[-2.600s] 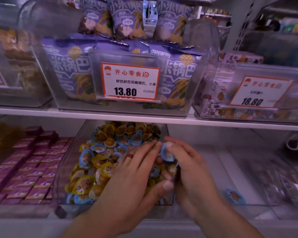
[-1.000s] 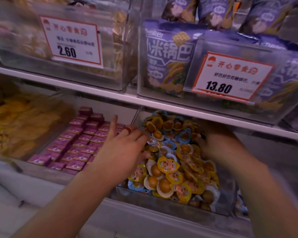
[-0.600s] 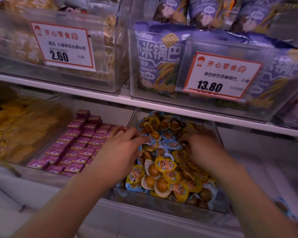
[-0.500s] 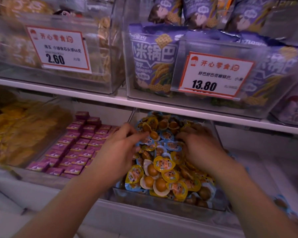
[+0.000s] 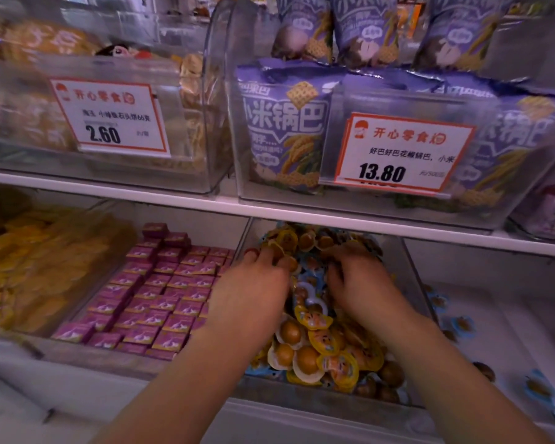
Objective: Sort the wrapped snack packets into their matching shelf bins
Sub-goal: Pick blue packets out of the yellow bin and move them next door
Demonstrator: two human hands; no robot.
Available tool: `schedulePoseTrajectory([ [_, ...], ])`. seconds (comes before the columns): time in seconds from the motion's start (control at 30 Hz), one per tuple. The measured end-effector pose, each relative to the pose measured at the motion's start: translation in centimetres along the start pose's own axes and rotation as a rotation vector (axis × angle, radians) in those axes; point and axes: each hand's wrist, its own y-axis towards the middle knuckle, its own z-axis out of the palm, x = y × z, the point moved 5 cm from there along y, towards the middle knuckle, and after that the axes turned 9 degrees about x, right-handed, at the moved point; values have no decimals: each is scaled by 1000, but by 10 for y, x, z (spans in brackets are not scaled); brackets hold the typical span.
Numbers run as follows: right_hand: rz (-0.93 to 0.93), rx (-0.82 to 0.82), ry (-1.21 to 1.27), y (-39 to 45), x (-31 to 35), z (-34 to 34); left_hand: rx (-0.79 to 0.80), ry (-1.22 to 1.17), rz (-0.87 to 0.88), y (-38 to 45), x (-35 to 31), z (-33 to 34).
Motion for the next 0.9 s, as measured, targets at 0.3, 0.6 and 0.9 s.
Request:
schedulePoseTrajectory([
  [0.3, -66, 172, -150, 6, 15, 21, -139, -332, 36, -1, 12, -11],
  [0.6, 158, -257, 602, -13, 2, -23, -273, -1094, -110, -3, 4, -27],
  [0.9, 382, -194, 1240, -63, -15, -46, -298, -1595, -339, 4, -46, -14],
])
